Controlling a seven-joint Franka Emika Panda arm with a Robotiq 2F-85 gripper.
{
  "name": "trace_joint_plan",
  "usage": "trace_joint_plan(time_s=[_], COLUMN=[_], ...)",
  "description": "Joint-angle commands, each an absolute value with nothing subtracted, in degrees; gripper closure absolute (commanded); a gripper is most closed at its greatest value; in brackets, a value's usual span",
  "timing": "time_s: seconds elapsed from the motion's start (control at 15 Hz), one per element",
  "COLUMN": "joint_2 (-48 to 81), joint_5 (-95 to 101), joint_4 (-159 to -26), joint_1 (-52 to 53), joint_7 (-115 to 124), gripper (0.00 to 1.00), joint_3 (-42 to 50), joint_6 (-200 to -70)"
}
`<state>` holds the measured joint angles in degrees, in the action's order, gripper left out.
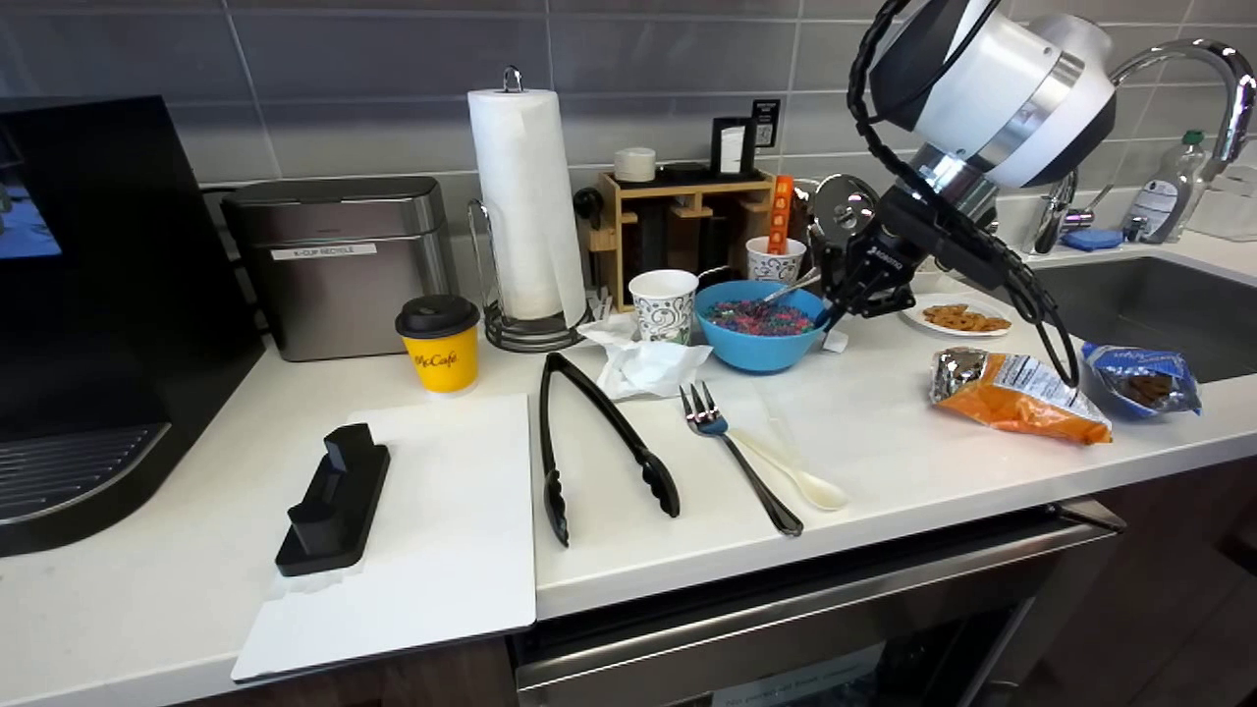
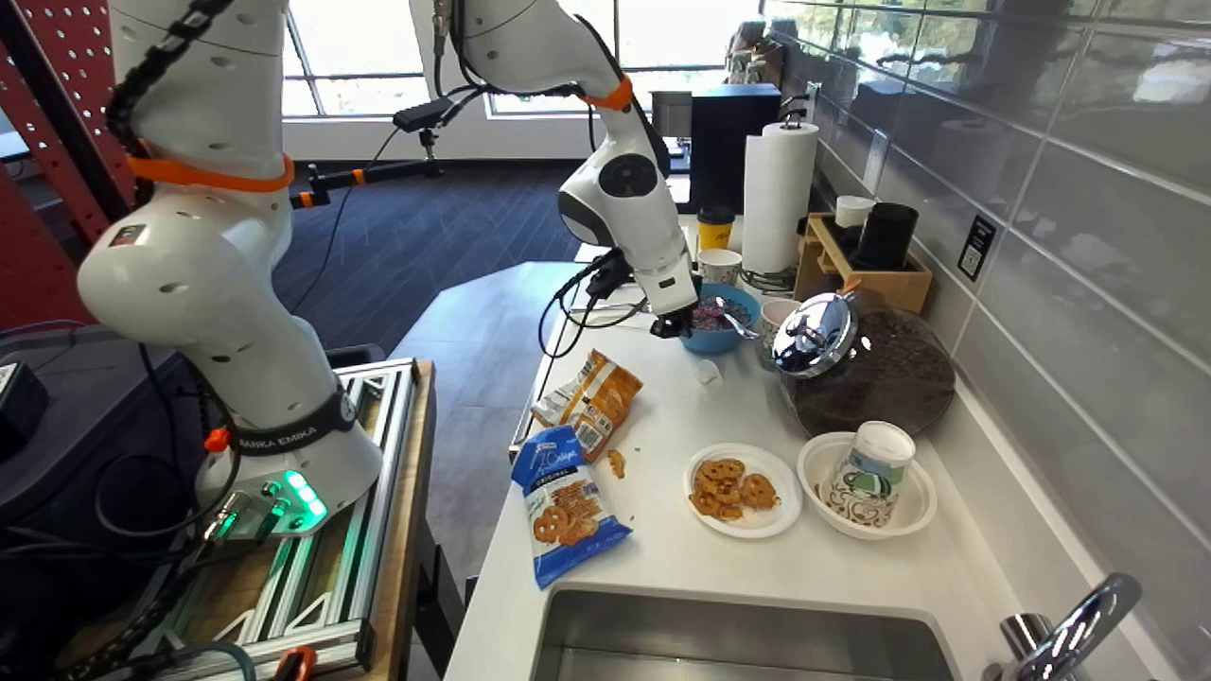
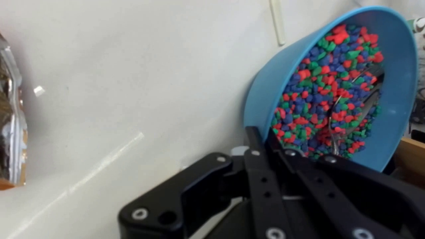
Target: Move the blue bowl backwards.
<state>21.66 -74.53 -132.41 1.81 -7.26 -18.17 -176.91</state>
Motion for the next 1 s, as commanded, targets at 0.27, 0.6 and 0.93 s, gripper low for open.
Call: trace_joint_plan(time_s=[0.27, 0.6, 0.93], joint_2=[22.56, 23.28, 20.86], joint_5=[-77.83, -77.18, -74.28], joint_4=[-130.56, -130.38, -133.12], joint_1=[3.83, 3.68, 3.29], joint_7=[-2.69, -0.52, -1.31], gripper=[0.99, 0.99, 0.46], joint_3=[-20.48, -20.41, -20.15], joint_6=[-185.01, -186.74, -181.85])
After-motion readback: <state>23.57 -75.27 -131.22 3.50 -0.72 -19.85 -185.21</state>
